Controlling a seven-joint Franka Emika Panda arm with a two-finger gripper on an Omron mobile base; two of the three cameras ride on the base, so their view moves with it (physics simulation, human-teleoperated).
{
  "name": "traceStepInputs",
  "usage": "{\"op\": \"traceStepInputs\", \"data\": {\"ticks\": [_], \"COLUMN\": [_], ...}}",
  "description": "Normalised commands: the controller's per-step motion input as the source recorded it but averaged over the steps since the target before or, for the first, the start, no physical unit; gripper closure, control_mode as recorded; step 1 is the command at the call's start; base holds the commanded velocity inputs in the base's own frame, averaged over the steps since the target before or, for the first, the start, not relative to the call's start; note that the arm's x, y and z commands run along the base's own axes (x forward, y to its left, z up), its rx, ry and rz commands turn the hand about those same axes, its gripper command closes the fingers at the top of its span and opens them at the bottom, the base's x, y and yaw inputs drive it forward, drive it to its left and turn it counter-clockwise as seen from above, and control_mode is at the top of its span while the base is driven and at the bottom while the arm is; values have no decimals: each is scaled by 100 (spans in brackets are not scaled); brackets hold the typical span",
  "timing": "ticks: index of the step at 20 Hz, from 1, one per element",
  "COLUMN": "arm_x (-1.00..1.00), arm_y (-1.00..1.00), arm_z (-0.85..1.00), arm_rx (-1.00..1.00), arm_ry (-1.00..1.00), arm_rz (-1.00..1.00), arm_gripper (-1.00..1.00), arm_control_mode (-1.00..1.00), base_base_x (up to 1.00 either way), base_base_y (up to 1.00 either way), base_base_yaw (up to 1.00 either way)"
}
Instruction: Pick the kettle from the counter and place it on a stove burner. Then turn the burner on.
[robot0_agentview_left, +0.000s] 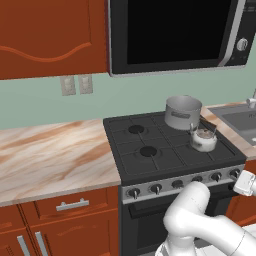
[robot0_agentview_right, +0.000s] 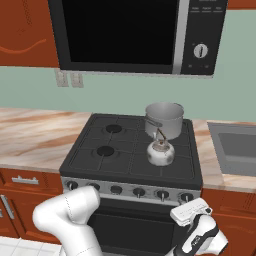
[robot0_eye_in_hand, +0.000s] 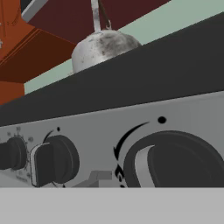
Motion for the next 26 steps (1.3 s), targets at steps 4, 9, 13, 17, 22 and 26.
{"op": "traceStepInputs", "data": {"ticks": [4,9,13,17,22,26], "arm_x": [0,0,0,0,0,6], "arm_y": [0,0,-4,0,-5,-11], "arm_z": [0,0,-3,0,14,25], "arm_rx": [-8,-9,-6,0,2,5], "arm_ry": [-46,-49,-27,0,-3,-2], "arm_rz": [53,60,44,0,0,0], "arm_gripper": [100,100,100,100,100,100], "arm_control_mode": [-100,-100,-100,-100,-100,-100], "base_base_x": [0,0,0,0,0,0], "base_base_y": [0,0,0,0,0,0], "base_base_yaw": [0,0,0,0,0,0]}}
